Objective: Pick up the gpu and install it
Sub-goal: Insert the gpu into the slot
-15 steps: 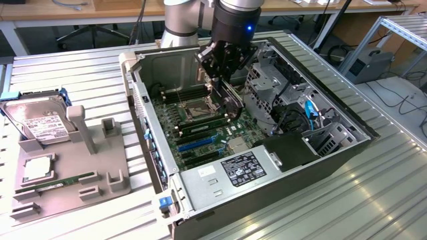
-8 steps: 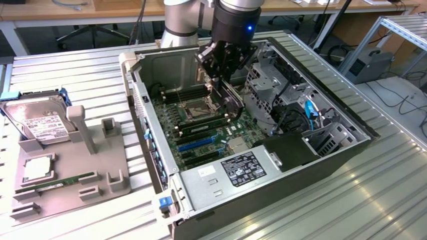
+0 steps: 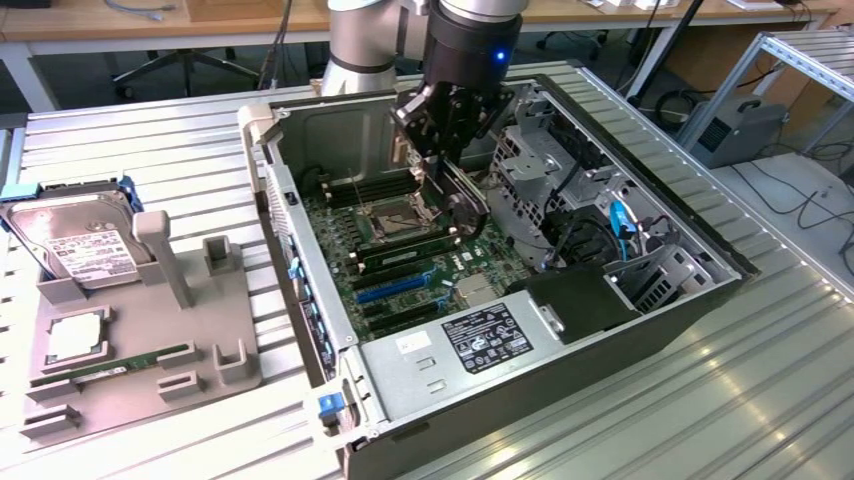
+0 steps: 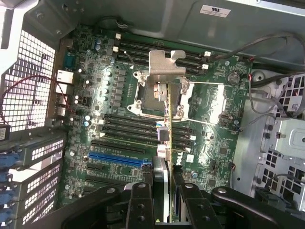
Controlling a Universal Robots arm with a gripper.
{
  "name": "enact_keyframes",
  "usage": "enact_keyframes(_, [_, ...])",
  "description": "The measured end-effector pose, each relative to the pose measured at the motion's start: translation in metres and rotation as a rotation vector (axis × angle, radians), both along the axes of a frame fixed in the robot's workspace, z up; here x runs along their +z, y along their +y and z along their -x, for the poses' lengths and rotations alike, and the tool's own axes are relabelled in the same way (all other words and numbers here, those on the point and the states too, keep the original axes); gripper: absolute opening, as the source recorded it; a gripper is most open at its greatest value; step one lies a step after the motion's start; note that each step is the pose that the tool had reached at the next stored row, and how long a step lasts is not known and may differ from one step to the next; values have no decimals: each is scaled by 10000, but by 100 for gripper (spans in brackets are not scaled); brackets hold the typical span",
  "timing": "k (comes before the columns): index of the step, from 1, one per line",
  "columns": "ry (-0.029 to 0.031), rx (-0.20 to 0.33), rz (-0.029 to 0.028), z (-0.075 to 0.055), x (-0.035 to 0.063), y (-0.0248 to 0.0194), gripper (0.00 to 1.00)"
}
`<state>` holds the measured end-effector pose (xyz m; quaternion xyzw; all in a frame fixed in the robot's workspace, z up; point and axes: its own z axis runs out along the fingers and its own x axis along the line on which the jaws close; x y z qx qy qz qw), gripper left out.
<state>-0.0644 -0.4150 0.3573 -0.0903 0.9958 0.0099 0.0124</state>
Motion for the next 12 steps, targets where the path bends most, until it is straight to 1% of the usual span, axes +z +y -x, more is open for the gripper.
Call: enact_keyframes(12, [0, 351, 1, 0, 0, 0, 27])
